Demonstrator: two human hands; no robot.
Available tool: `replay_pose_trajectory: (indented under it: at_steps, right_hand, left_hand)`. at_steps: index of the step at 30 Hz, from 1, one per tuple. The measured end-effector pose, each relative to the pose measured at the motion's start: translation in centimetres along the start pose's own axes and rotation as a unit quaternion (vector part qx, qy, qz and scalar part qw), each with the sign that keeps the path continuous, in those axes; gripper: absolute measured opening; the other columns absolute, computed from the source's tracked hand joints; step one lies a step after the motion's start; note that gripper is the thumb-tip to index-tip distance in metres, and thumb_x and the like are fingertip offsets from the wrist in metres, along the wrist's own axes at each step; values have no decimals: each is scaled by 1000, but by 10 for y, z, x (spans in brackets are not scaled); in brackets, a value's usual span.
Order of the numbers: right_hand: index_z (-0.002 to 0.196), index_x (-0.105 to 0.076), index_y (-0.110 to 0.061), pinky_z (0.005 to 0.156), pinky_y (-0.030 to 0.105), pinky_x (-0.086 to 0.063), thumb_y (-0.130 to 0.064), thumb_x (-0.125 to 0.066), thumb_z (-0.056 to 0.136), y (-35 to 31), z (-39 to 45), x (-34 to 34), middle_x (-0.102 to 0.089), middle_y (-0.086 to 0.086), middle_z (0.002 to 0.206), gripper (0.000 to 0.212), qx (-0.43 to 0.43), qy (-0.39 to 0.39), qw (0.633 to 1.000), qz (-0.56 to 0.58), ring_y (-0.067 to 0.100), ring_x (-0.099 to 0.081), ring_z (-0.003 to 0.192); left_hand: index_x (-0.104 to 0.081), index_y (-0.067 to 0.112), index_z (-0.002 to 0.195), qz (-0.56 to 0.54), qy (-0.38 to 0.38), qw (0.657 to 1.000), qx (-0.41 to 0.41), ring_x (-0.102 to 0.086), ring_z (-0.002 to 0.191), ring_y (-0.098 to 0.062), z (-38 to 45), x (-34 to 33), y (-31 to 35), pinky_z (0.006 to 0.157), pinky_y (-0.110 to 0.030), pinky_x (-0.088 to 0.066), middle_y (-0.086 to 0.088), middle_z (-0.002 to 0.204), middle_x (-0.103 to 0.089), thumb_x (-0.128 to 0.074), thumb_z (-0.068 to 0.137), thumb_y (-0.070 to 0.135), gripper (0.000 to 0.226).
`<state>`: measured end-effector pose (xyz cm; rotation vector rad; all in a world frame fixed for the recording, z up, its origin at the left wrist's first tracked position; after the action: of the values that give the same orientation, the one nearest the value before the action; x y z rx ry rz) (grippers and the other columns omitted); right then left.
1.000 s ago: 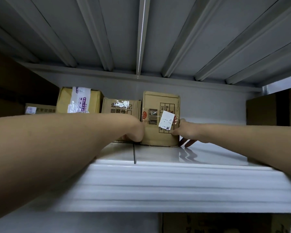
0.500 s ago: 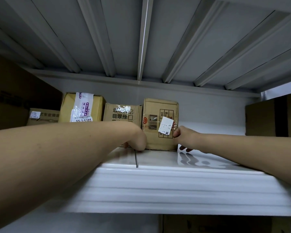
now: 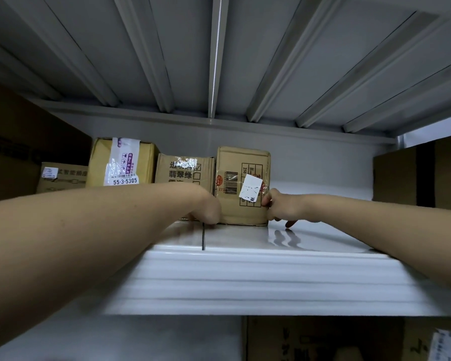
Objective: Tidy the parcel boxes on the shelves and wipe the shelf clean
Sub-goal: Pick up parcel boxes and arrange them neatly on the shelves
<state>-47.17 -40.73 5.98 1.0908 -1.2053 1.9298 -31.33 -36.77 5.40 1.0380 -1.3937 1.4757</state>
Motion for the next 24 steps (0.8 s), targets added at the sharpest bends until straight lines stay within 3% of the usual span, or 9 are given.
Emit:
replay_pose_trajectory:
  at_steps: [3,5,8,11,16,19,24]
  right_hand:
    - [102,-39,-24,71,30,-48,-14,-43,98,-13,-17,13,-41,2,116,11,9,-16,999,-45,24,-54,93]
    - [91,-43,-23,70,31,-48,-17,-44,98,-15,-24,23,-44,3,112,10,8,9,998,-68,26,-58,88]
    - [105,-51,-11,63,28,-46,-18,-44,97,-13,-38,37,-59,6,105,13,10,65,994,-84,25,-61,82]
    - [103,-54,-12,64,28,-46,-19,-46,95,-11,-60,48,-67,3,100,14,29,102,991,-82,23,-64,82]
    - [100,-56,-17,66,27,-48,-21,-43,95,10,-103,66,-69,-2,95,14,44,116,986,-112,20,-68,83]
    - [104,-60,-17,80,33,-54,-22,-41,95,38,-137,84,-71,-4,95,21,45,139,979,-143,18,-69,85]
    - [106,-64,-21,83,37,-52,-21,-41,94,86,-196,106,-70,0,103,27,65,199,963,-170,24,-62,96]
  left_hand:
    - [-50,3,89,-2,47,999,12,-60,100,-35,-11,13,-2,81,-37,-48,-15,94,-53,-33,99,12,22]
    - [-52,7,94,19,113,993,24,-60,98,-32,-24,27,2,76,-37,-47,-11,96,-55,-36,96,11,17]
    - [-51,14,96,58,228,971,31,-53,86,-25,-45,49,18,66,-31,-38,-2,88,-50,-40,94,15,12]
    - [-46,18,92,42,294,955,2,-48,81,-24,-68,65,44,65,-31,-38,0,80,-43,-41,95,19,5]
    - [-55,14,100,5,314,949,-14,-50,82,-24,-92,82,97,53,-27,-33,-4,91,-51,-40,94,16,16]
    - [-57,15,108,-22,334,942,-16,-49,82,-27,-113,92,137,62,-30,-37,-4,93,-51,-38,92,15,24]
    - [-61,16,109,-85,362,928,-13,-49,82,-27,-144,98,204,68,-32,-37,-8,108,-61,-39,92,18,28]
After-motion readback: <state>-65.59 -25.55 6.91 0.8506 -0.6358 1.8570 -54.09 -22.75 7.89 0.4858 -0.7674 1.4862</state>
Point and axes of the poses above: each hand's wrist, its own z-axis towards the middle knuckle, its own x-axis out of the back of the hand, y = z × x, the point moved 6 cm from there along z, towards the middle knuckle
